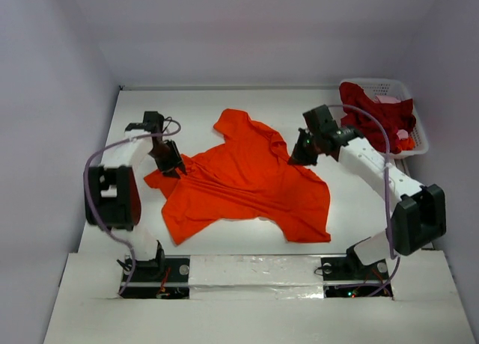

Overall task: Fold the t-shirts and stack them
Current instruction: Flatten out the tshirt

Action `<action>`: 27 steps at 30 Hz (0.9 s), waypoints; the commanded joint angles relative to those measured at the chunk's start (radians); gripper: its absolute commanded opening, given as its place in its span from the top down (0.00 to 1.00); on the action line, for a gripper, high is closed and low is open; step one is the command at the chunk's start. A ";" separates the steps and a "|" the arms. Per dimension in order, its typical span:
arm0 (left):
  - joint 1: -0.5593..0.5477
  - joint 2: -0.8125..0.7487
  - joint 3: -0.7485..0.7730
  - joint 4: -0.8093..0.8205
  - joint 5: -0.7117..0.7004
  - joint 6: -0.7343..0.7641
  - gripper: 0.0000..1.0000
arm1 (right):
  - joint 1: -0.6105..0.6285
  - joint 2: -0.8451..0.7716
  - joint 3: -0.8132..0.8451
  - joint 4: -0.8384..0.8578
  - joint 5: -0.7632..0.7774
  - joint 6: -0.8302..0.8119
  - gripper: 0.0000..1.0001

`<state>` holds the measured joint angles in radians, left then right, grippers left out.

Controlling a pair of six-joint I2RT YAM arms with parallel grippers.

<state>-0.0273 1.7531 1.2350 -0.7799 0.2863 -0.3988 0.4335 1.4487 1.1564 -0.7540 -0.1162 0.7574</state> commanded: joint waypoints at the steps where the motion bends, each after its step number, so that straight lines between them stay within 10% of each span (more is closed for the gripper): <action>1: -0.010 -0.235 -0.152 -0.003 0.036 -0.032 0.72 | 0.005 0.114 0.243 -0.018 0.035 -0.125 1.00; 13: -0.035 -0.276 -0.322 0.145 0.062 -0.143 0.75 | -0.021 0.950 1.288 -0.318 -0.247 -0.265 1.00; 27: -0.236 -0.273 -0.379 0.111 0.056 -0.207 0.75 | -0.030 1.144 1.404 -0.416 -0.189 -0.231 1.00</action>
<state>-0.2302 1.5314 0.8860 -0.6441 0.3336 -0.5697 0.4114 2.5698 2.4668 -1.0985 -0.3523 0.5190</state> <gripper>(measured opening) 0.247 0.009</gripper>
